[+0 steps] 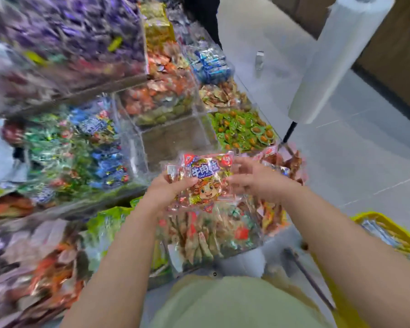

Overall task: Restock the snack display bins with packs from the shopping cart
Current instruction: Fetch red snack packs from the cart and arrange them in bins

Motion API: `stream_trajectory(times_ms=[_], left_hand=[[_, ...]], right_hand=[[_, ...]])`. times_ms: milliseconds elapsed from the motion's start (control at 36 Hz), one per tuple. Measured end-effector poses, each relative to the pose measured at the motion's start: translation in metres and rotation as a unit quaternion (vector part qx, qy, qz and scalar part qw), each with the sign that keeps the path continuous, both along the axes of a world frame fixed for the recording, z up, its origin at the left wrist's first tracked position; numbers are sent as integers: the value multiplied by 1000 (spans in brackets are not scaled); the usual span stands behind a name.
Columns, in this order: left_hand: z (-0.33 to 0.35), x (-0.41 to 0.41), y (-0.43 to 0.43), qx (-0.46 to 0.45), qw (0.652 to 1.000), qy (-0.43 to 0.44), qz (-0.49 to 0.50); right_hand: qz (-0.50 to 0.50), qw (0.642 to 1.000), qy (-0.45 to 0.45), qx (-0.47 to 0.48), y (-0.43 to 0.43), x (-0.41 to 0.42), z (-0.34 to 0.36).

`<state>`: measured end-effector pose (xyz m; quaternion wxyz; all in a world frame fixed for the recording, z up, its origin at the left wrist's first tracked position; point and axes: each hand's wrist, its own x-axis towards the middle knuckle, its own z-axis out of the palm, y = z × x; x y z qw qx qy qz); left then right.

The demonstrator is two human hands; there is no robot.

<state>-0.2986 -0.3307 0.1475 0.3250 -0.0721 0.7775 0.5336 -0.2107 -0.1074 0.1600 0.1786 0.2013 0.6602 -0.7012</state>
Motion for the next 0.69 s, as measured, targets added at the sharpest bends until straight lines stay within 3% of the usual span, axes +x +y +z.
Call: stream_trajectory(times_ms=[56, 111, 194, 250, 361, 500, 611, 694], left_hand=[[6, -11, -14, 0, 1000, 10, 15], [9, -21, -23, 0, 999, 19, 33], [14, -34, -31, 5, 997, 20, 75], [16, -43, -34, 9, 995, 16, 98], [20, -62, -38, 49, 988, 10, 143], [29, -86, -50, 62, 976, 58, 200], [26, -103, -80, 22, 974, 64, 215], [19, -113, -98, 38, 973, 51, 220]], right_hand=[[-13, 996, 55, 64, -8, -33, 10], [55, 971, 135, 190, -15, -61, 22], [239, 857, 219, 400, -28, -100, 36], [318, 815, 214, 435, -37, -125, 45], [429, 773, 167, 436, -47, -168, 57], [436, 786, 164, 407, -36, -221, 67], [331, 823, 180, 425, -25, -260, 60], [315, 804, 198, 464, -30, -283, 40]])
